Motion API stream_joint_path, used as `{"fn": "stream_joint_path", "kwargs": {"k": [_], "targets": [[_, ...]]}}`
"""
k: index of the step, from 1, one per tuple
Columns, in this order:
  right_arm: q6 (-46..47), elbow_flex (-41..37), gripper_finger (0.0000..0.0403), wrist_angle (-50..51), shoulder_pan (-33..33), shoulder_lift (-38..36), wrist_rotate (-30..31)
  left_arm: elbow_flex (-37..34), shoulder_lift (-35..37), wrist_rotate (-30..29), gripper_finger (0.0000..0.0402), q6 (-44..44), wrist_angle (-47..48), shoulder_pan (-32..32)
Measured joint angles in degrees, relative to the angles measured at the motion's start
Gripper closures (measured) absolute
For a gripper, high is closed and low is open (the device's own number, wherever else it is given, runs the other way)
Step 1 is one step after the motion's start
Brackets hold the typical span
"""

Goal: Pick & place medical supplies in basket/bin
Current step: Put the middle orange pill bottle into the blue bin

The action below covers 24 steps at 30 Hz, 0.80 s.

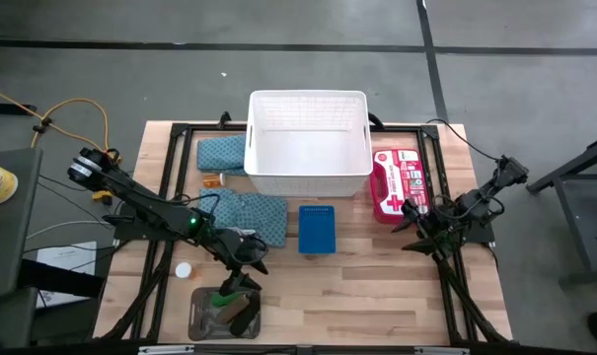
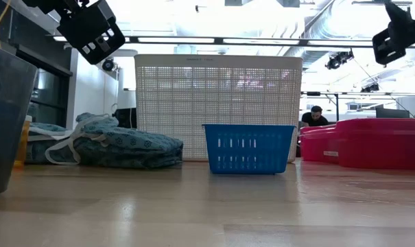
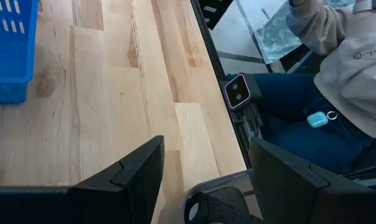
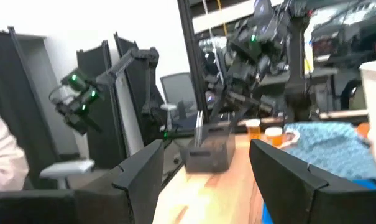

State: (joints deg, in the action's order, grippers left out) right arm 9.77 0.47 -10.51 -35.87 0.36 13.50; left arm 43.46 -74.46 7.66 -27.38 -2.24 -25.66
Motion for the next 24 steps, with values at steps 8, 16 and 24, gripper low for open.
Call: {"fn": "stream_joint_path", "kwargs": {"k": [8,16,24], "targets": [[0.97,-0.02,0.0177,4.28,-0.01,0.00,-2.93,0.00,0.00,0.00,0.0174,0.00,0.02,0.00],[0.80,-0.07,0.0177,7.55,-0.01,0.00,-3.69,0.00,0.00,0.00,0.0174,0.00,0.01,-0.01],[0.59,-0.11,0.0177,9.32,0.00,0.00,-11.18,0.00,0.00,0.00,0.0174,0.00,0.01,0.01]]}}
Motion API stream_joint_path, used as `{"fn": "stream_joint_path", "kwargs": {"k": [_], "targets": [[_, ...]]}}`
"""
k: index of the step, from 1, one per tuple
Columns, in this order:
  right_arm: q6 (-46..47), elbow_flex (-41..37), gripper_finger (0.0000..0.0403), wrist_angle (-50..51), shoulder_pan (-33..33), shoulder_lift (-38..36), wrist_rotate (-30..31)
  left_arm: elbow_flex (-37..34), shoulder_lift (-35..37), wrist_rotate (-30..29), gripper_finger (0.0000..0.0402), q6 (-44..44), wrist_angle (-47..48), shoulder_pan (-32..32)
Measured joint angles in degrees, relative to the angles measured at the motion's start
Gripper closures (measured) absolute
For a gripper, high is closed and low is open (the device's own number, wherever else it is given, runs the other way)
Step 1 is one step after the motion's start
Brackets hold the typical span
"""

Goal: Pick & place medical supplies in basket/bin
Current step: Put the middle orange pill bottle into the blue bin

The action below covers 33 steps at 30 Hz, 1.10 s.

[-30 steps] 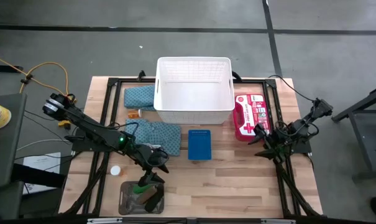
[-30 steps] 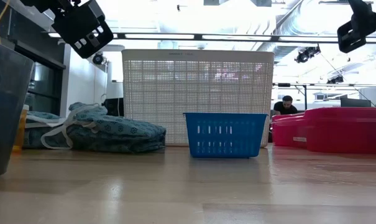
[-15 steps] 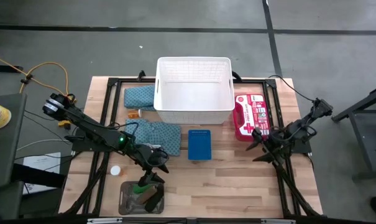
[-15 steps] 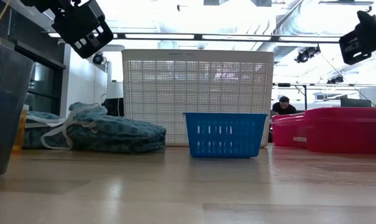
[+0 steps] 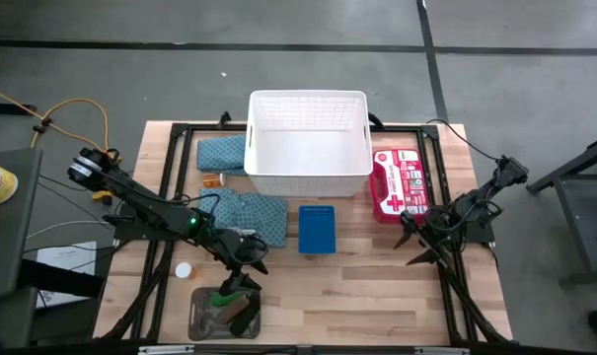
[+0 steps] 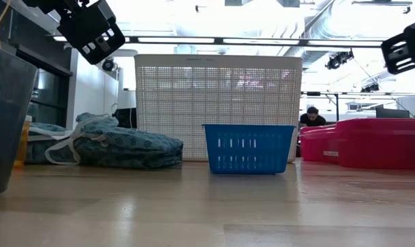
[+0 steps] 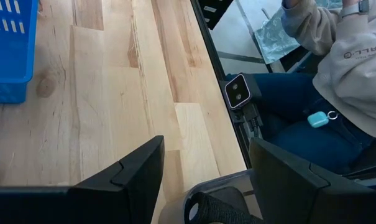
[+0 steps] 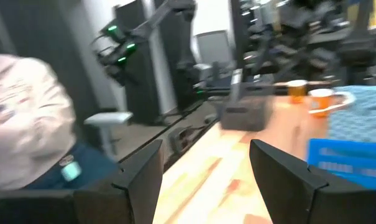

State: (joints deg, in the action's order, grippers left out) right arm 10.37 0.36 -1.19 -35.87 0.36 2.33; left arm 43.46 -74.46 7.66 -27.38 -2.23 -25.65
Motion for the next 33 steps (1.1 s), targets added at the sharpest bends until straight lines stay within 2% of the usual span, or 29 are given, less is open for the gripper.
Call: {"fn": "stream_joint_path", "kwargs": {"k": [2,6,33], "targets": [[0.31,0.00,0.0177,0.48,-0.01,0.00,-2.69,0.00,0.00,0.00,0.0174,0.00,0.02,0.00],[1.52,-0.02,0.0177,0.32,-0.01,0.00,-3.38,0.00,0.00,0.00,0.0174,0.00,0.02,0.00],[6.13,-0.07,0.0177,0.50,0.01,0.04,-2.64,0.00,0.00,0.00,0.0174,0.00,0.02,-0.02]]}}
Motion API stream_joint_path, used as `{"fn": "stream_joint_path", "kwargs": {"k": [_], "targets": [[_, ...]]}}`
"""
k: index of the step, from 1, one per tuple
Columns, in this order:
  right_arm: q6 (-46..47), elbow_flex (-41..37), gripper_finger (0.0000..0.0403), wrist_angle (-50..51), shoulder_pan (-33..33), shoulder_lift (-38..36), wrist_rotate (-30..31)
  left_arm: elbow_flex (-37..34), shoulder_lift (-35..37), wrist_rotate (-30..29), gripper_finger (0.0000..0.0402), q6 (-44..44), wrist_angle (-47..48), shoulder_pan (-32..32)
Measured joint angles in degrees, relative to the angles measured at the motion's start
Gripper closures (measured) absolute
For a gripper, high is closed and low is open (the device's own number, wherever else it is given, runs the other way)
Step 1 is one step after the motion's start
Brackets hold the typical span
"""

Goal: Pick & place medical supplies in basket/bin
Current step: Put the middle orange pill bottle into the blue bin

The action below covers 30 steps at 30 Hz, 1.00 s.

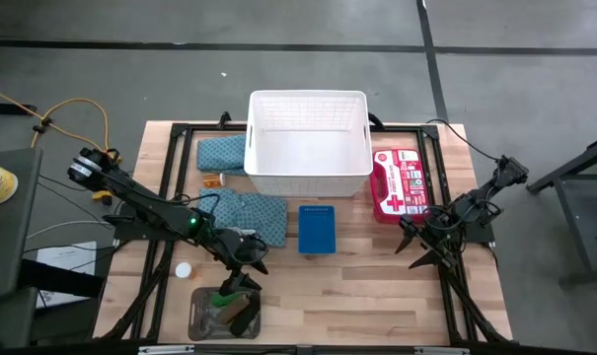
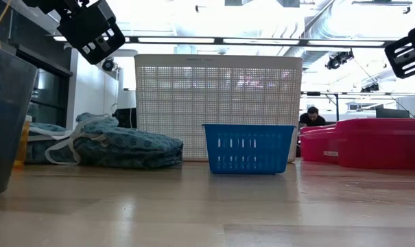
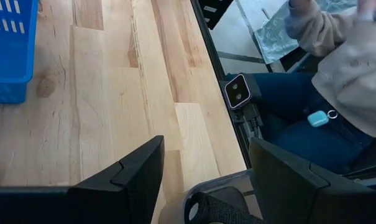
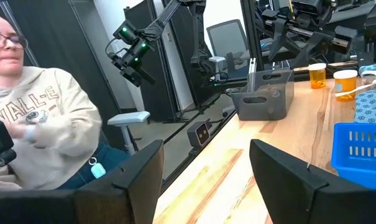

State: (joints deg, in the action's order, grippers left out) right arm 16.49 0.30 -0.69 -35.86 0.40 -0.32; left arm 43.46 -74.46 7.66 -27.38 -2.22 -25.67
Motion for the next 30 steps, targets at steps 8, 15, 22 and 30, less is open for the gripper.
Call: {"fn": "stream_joint_path", "kwargs": {"k": [8,15,22,30], "targets": [[0.00,0.00,0.0177,0.00,0.00,0.00,0.07,0.00,0.00,0.00,0.0174,0.00,0.00,0.02],[0.00,0.00,0.0177,0.01,0.00,0.00,0.11,0.00,0.00,0.00,0.0174,0.00,0.00,0.00],[0.00,0.00,0.0177,0.02,-0.02,0.00,0.13,0.00,0.00,-0.55,0.0174,0.00,0.00,0.00],[0.00,0.00,0.0177,0.02,-0.01,0.00,0.13,0.00,0.00,-3.45,0.0174,0.02,0.00,0.02]]}}
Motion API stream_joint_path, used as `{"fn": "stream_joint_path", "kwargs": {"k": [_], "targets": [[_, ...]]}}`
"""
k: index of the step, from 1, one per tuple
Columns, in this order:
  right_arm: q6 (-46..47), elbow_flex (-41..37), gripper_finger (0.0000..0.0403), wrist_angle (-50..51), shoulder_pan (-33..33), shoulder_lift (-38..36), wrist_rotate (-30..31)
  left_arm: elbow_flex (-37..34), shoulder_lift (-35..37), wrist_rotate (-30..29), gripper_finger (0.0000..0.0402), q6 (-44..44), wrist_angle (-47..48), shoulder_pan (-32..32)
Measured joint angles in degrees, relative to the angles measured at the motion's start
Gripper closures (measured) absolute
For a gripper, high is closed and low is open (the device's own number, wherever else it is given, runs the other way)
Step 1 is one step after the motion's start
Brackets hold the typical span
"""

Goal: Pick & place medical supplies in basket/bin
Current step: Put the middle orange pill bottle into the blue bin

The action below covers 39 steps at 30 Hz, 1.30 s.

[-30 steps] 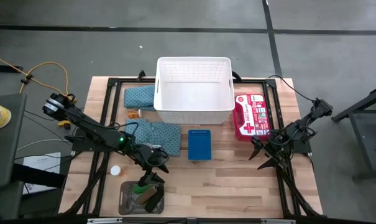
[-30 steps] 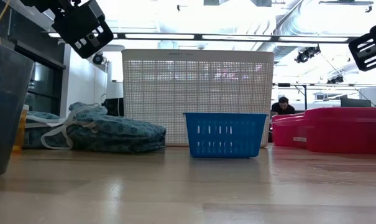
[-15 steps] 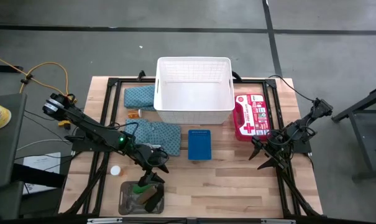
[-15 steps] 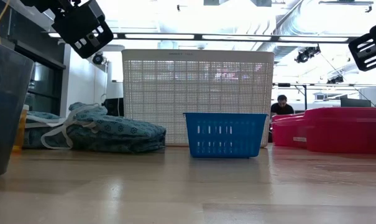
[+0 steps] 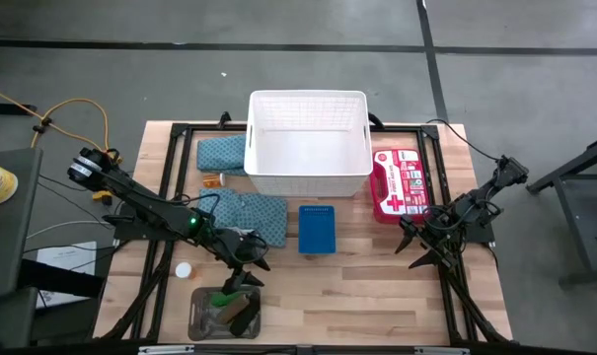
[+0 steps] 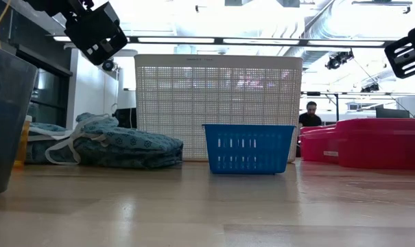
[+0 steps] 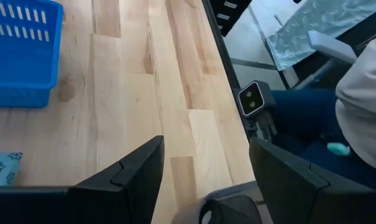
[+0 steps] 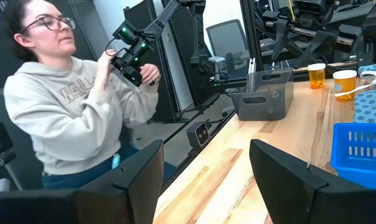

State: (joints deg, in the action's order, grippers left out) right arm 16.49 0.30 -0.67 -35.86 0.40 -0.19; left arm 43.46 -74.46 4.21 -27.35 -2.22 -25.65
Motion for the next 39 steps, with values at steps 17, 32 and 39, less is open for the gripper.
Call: {"fn": "stream_joint_path", "kwargs": {"k": [17,32,39], "targets": [[-0.02,-0.02,0.0177,-0.07,-0.01,0.01,0.00,0.00,0.00,-1.81,0.0174,0.00,0.00,0.00],[-0.02,-0.02,0.0177,-0.12,-0.01,0.02,0.00,0.00,0.41,-2.79,0.0174,-0.87,4.21,4.00],[-0.02,-0.02,0.0177,-0.20,-0.02,0.02,0.02,0.00,5.69,-3.47,0.0177,-1.57,12.80,7.18]]}}
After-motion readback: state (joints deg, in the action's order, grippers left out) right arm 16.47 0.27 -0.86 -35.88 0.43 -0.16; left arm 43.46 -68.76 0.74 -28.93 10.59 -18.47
